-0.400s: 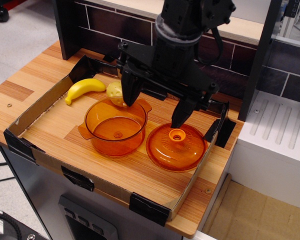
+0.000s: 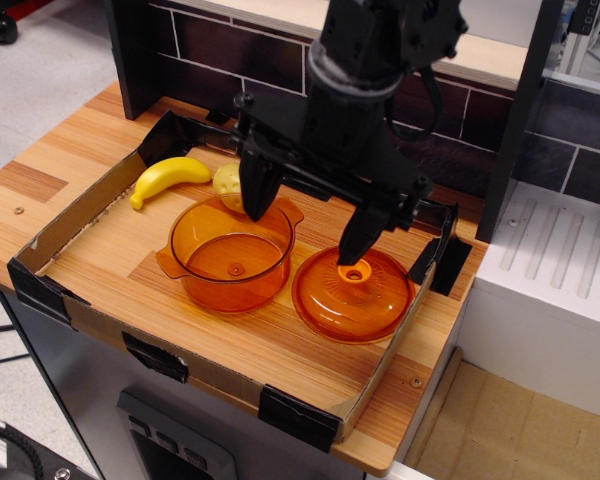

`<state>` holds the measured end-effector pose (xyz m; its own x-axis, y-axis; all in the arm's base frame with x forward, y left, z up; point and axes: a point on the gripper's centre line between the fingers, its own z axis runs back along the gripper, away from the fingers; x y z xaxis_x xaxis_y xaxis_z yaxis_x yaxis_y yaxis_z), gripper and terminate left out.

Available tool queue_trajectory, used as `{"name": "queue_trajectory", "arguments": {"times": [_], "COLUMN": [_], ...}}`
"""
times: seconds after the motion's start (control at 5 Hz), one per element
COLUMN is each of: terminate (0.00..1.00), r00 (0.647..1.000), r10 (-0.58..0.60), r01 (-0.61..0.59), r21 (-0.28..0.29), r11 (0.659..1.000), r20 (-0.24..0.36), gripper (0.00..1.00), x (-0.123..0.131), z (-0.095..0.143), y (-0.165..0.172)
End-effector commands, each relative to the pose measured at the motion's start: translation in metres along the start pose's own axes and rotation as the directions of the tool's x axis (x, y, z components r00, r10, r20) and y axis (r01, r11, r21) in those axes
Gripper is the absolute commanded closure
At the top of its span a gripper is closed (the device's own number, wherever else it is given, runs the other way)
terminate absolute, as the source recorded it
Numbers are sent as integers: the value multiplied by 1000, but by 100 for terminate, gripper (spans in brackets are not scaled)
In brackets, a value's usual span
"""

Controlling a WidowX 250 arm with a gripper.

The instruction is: Put banana in pot

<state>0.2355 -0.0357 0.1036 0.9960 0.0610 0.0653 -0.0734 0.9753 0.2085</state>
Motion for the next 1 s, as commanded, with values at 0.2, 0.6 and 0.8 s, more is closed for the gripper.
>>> {"name": "queue_trajectory", "arguments": {"times": [0.2,0.6,0.8], "terminate": [0,0,0], "r00": [965,884,873], "r10": [-260,-467,-484], "r01": [261,463,485], "r21": [-90,-206,-169], "r11": [961,862,858], "r20": [23,32,52], "gripper": [0,0,0], "x": [58,85,92], "z": [17,-5,-27], "y": [80,131,147]}}
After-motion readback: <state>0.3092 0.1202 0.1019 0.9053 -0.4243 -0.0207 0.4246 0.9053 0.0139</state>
